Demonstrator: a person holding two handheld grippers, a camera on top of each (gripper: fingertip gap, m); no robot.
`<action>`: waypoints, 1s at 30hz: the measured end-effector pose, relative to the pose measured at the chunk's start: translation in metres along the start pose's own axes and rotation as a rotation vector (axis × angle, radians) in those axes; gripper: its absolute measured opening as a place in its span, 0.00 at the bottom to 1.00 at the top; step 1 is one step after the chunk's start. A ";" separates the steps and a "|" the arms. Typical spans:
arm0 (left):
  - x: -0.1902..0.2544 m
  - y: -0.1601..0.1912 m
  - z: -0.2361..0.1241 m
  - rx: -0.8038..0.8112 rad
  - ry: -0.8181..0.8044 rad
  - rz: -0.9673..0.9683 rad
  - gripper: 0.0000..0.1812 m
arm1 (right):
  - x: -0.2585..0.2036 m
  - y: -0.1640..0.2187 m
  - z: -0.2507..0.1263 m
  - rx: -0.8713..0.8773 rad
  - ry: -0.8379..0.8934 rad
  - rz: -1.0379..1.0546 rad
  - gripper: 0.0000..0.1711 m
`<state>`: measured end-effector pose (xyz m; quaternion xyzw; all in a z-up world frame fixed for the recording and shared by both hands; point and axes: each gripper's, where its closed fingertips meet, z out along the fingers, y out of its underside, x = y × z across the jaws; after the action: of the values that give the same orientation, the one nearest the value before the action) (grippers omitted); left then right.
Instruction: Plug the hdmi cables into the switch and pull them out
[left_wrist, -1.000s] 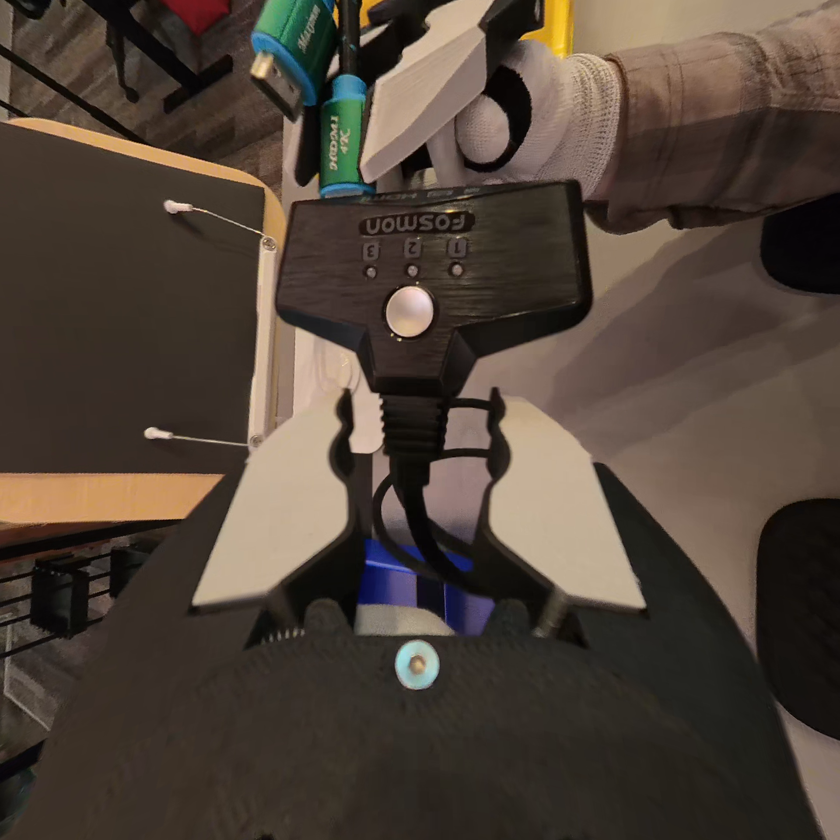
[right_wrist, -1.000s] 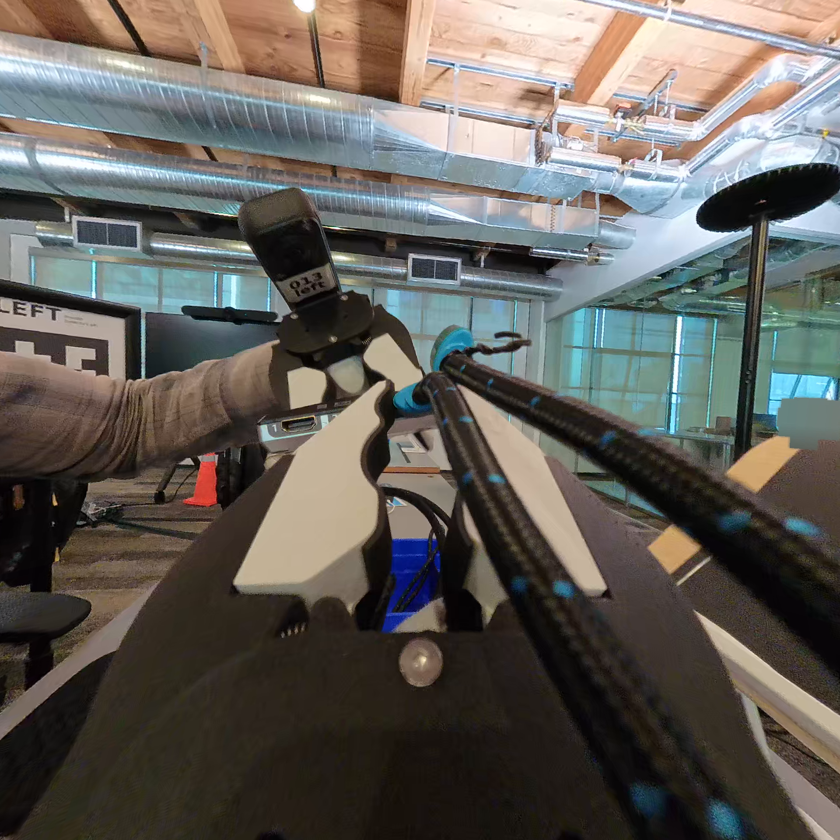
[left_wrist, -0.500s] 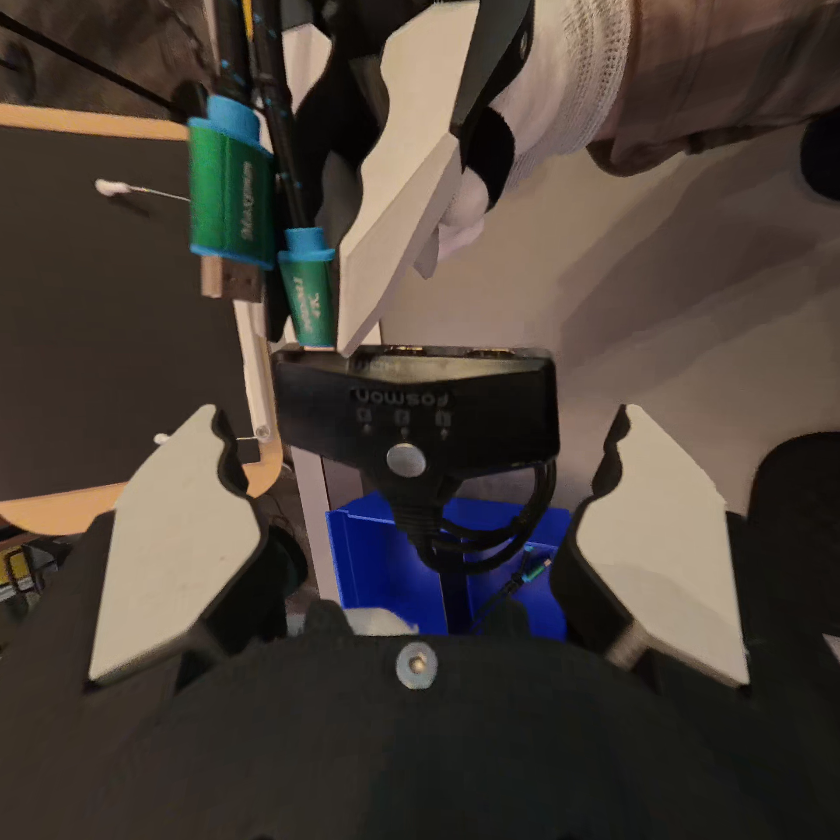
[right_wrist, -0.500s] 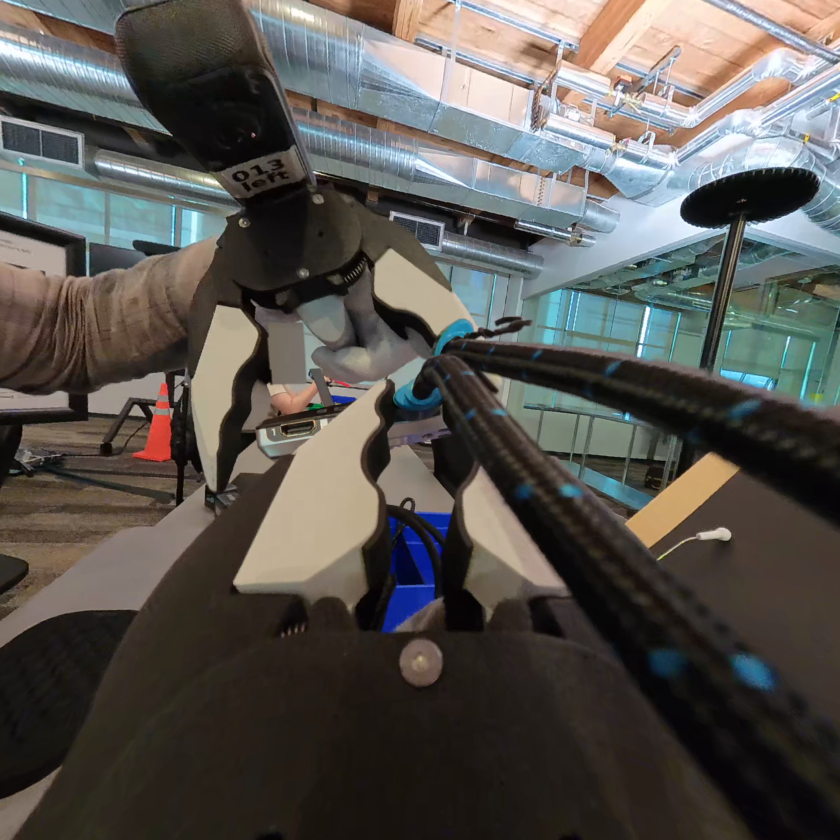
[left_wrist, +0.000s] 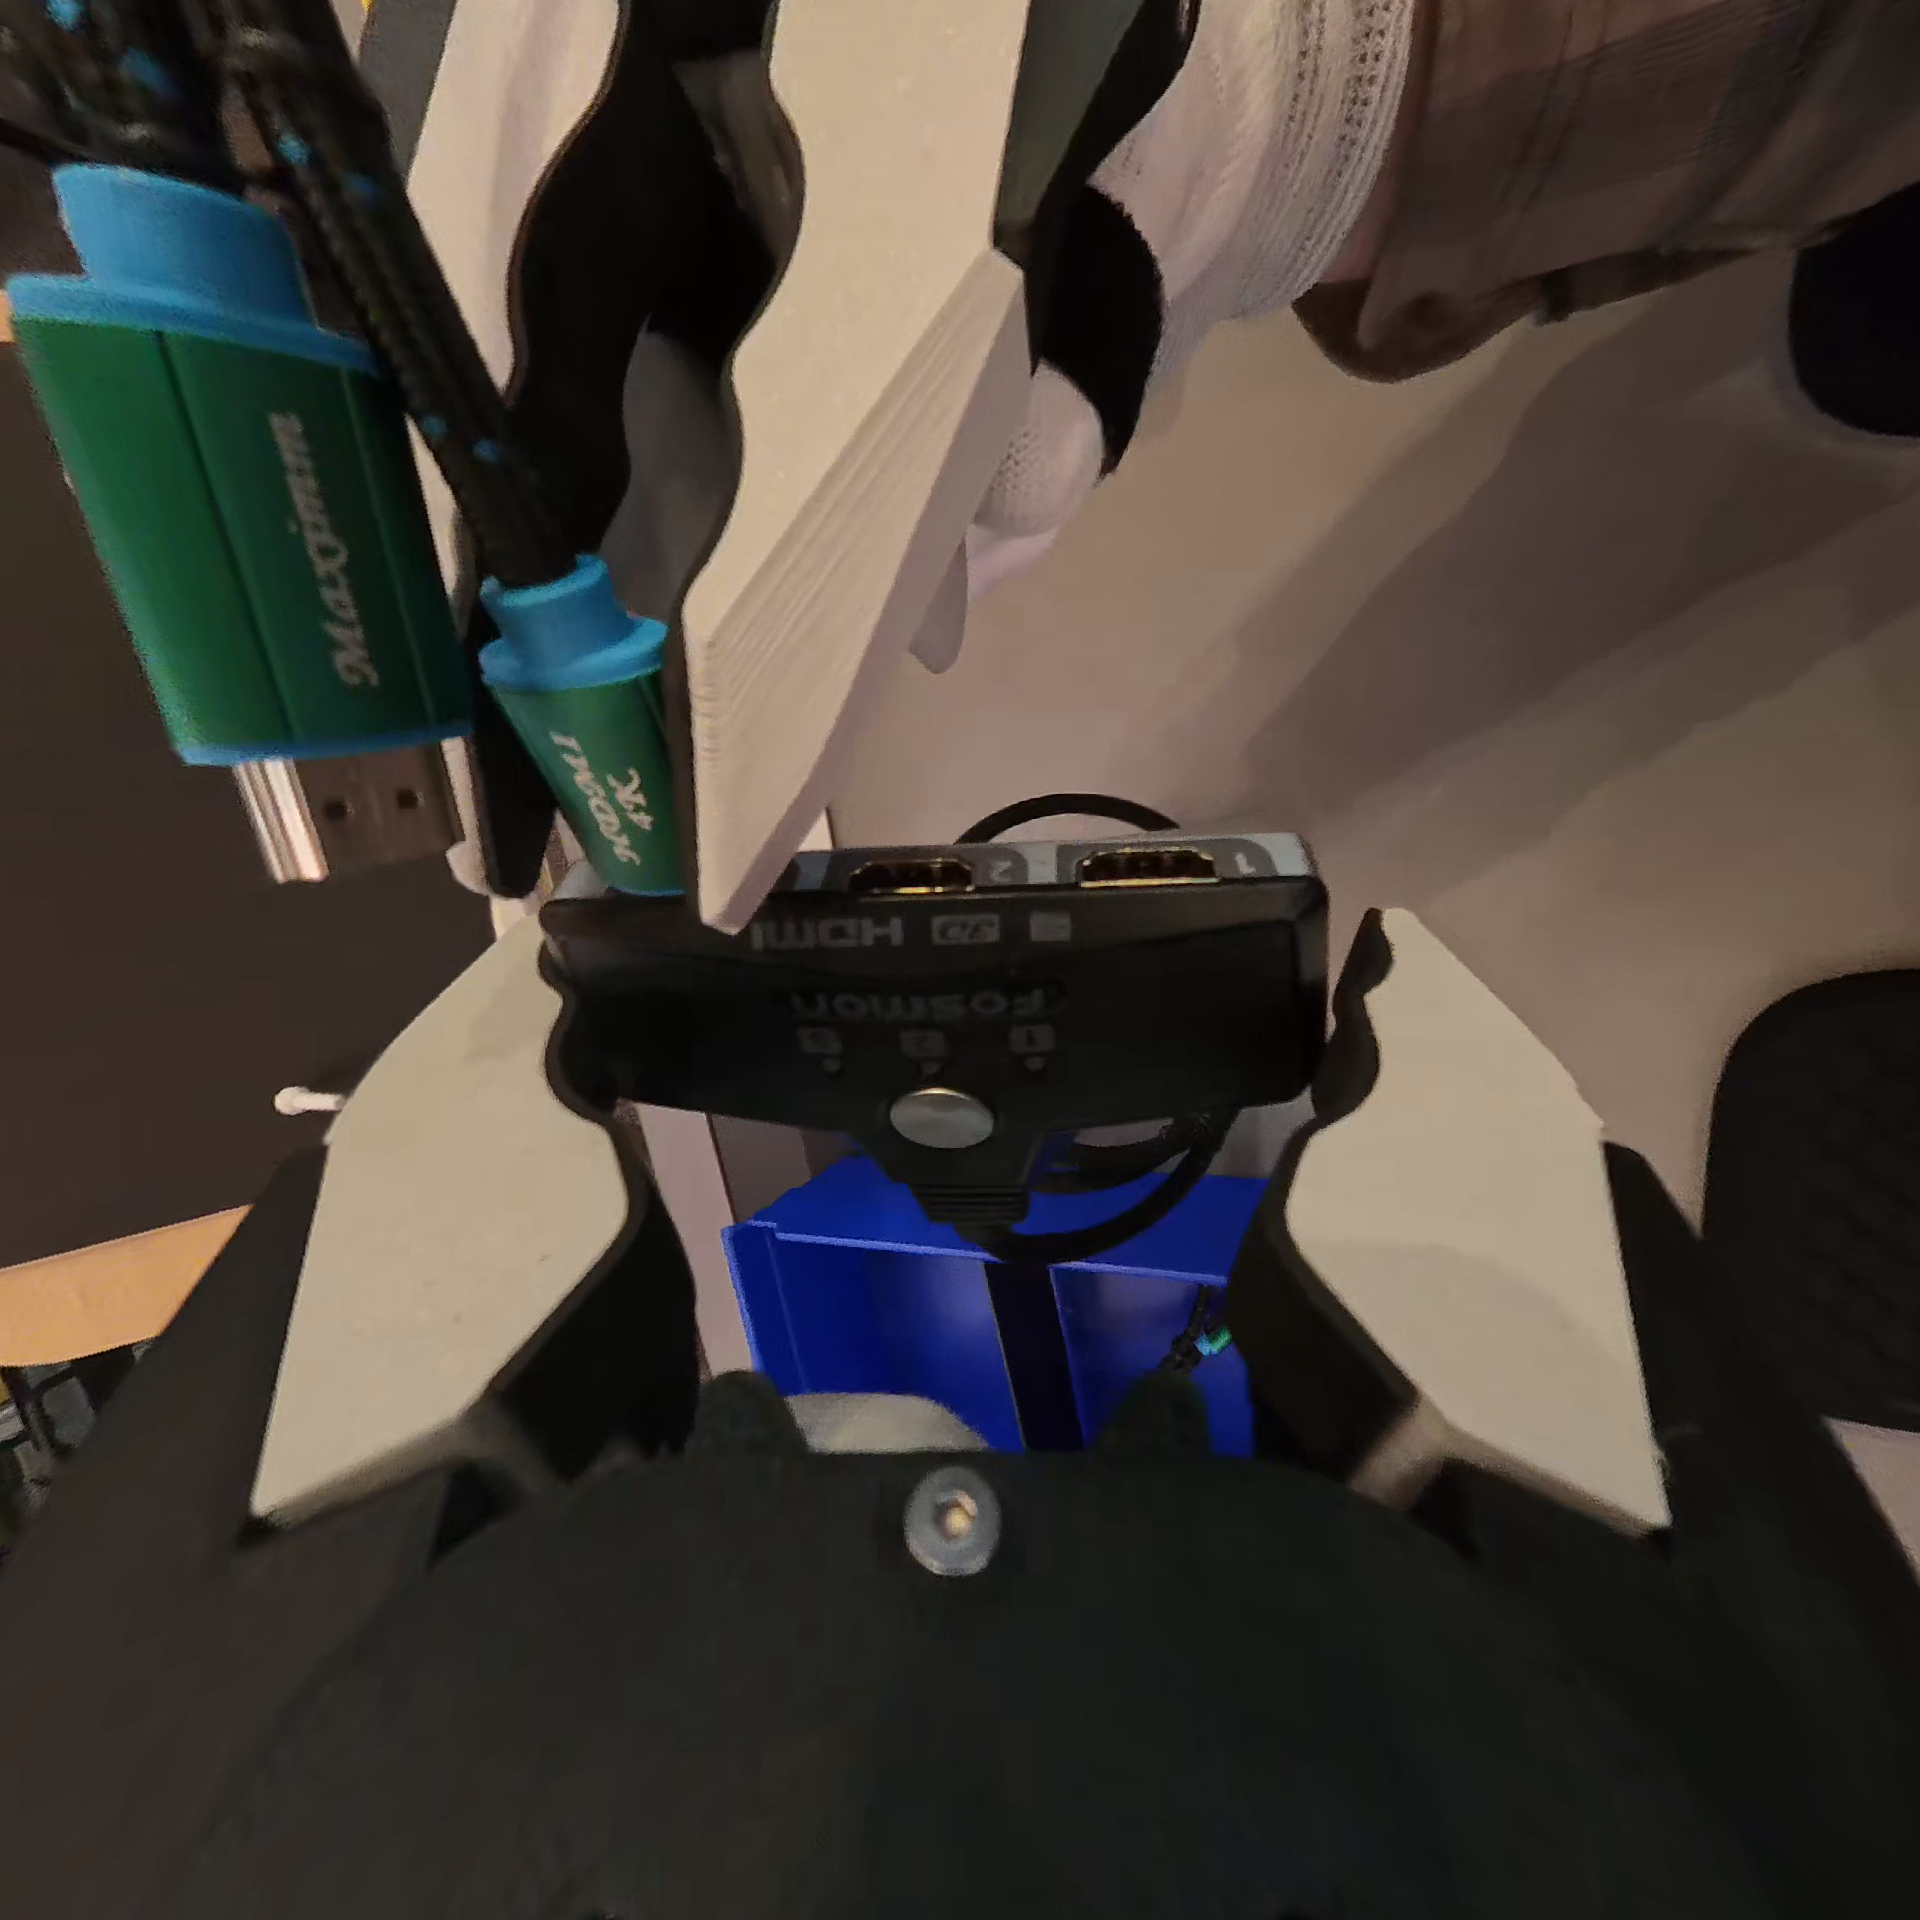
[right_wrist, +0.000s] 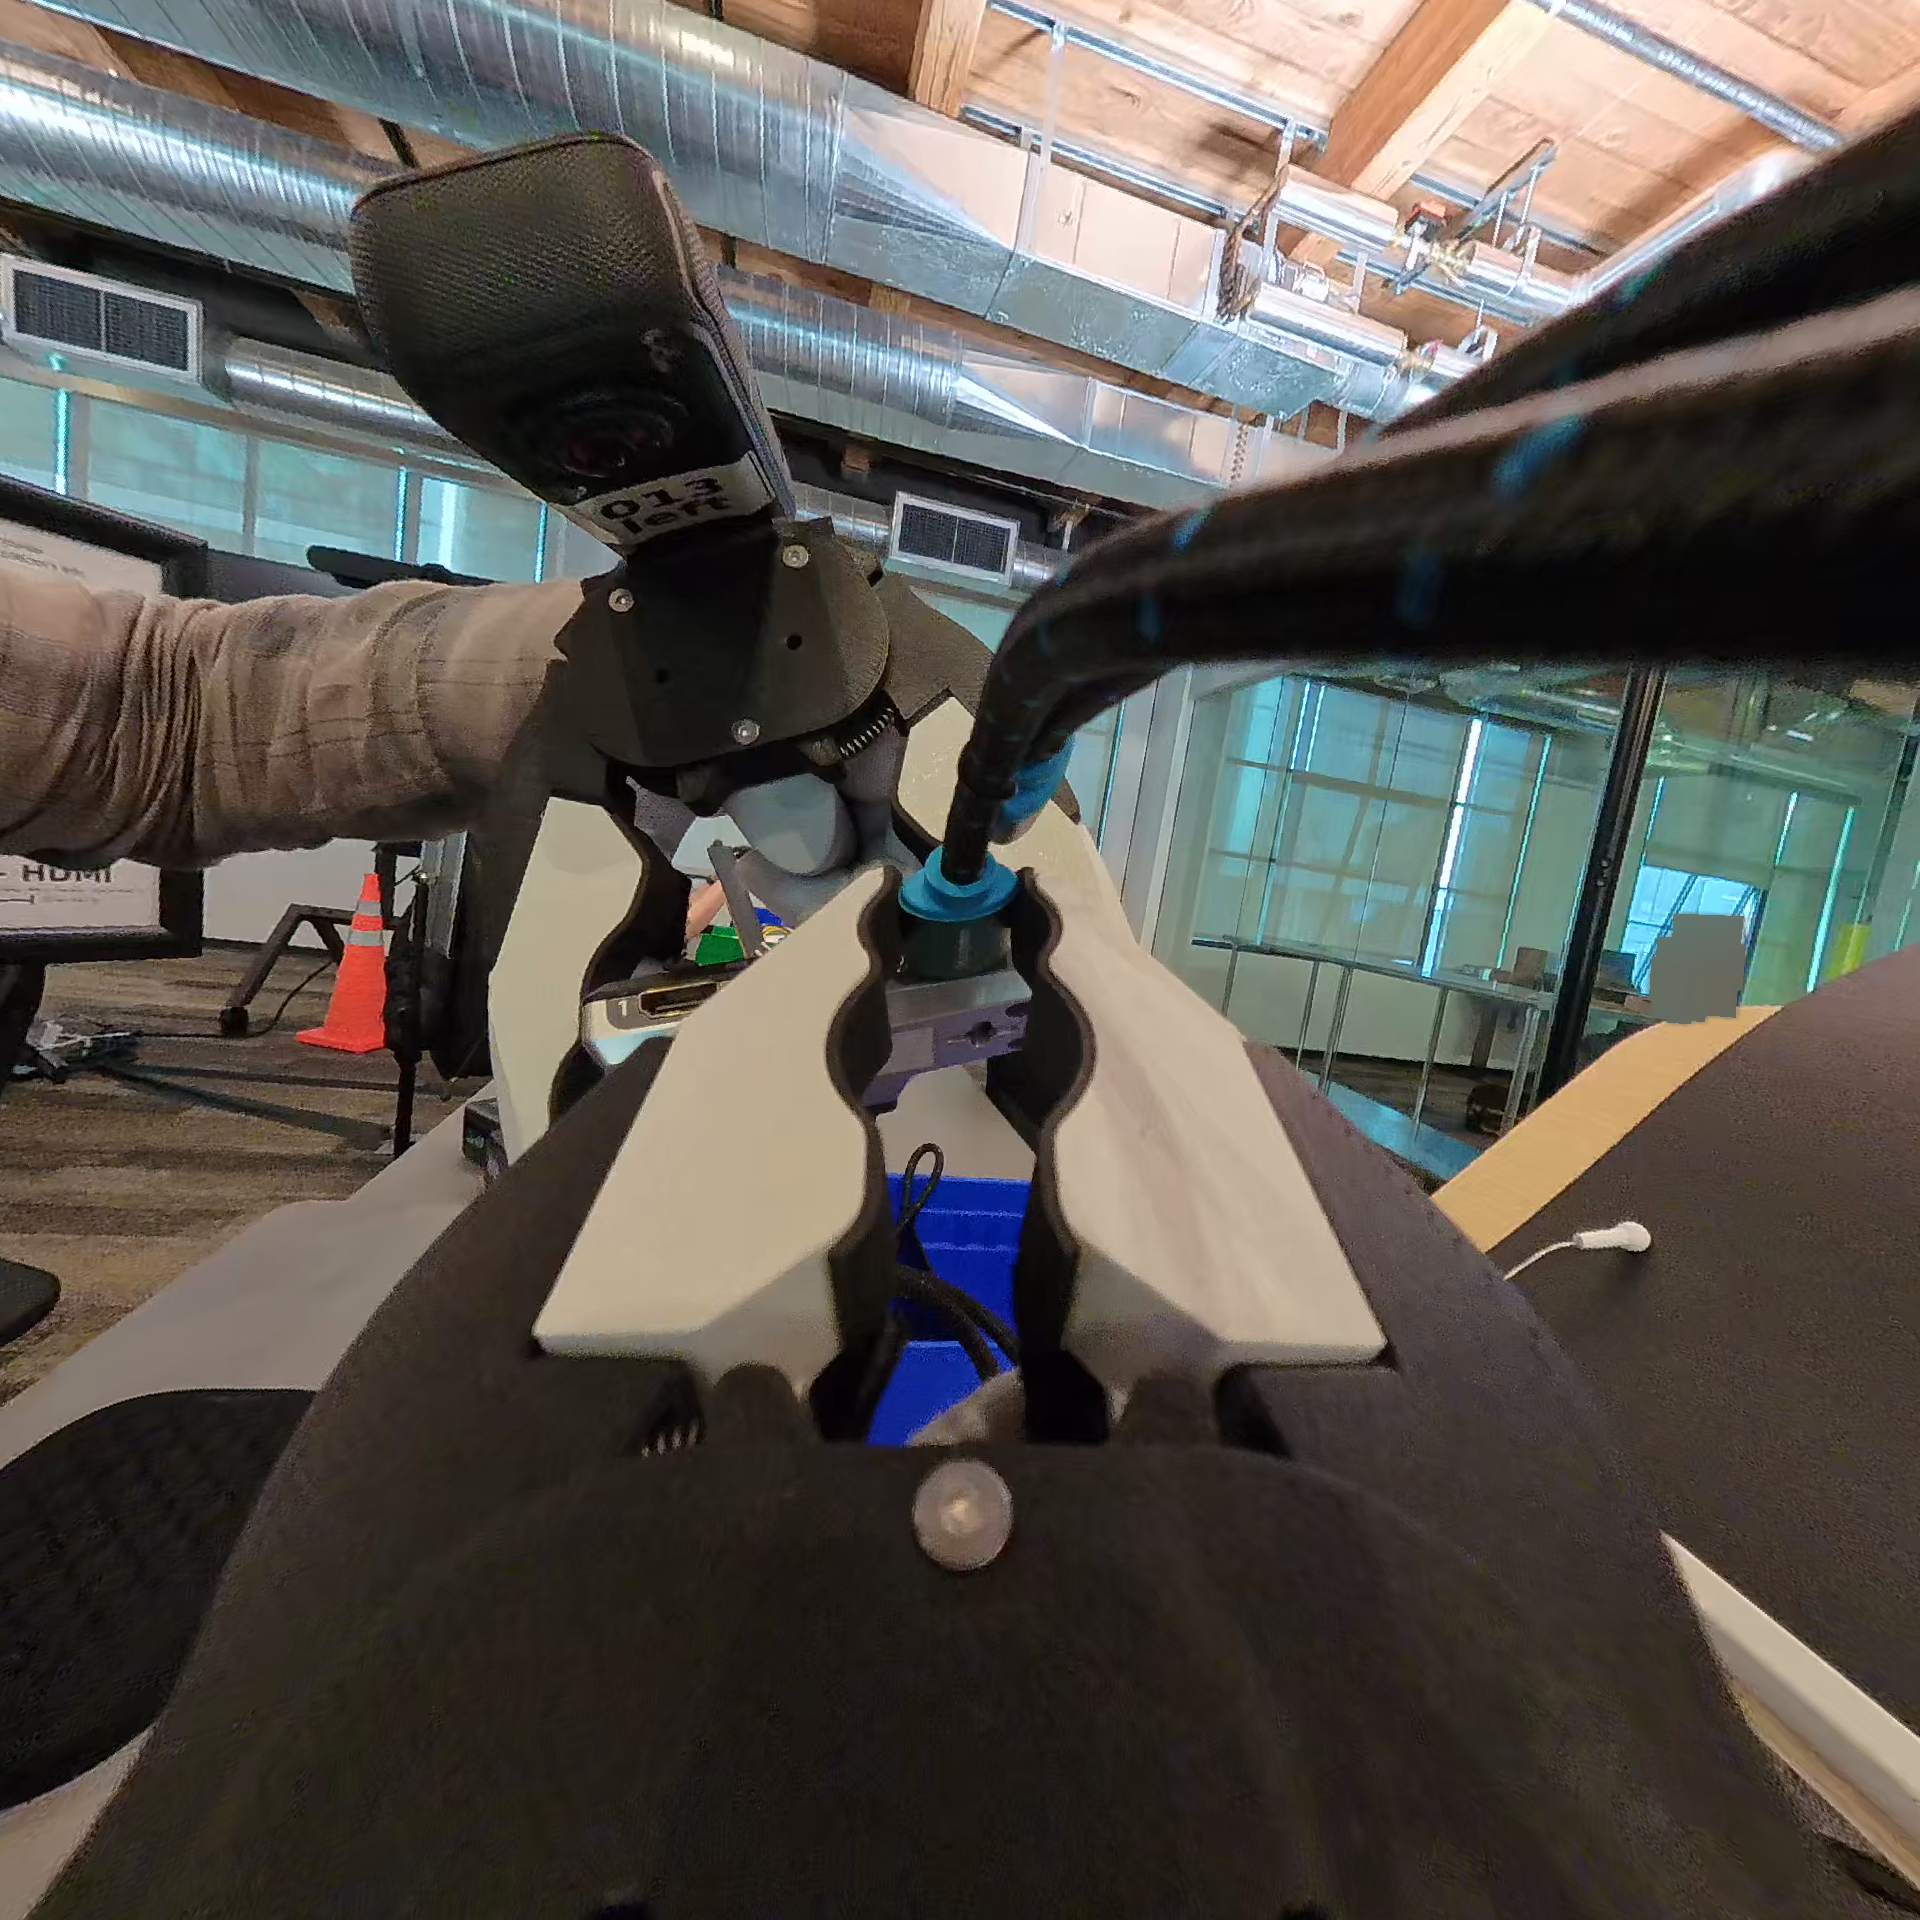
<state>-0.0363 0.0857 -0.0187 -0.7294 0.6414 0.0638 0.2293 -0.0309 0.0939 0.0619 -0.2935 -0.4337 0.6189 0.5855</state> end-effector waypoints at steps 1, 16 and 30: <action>0.001 0.002 0.000 -0.010 0.015 -0.002 0.72 | 0.000 0.001 0.000 -0.011 -0.002 0.006 0.11; -0.009 0.060 -0.007 -0.204 0.059 -0.014 0.72 | -0.068 0.083 -0.072 -0.785 -0.337 -0.038 0.15; 0.016 0.078 0.006 -0.374 0.110 0.103 0.72 | -0.066 -0.027 -0.042 -0.491 -0.084 -0.357 0.15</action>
<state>-0.1079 0.0685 -0.0501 -0.7280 0.6662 0.1536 0.0508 0.0276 0.0359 0.0572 -0.3195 -0.6387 0.3947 0.5781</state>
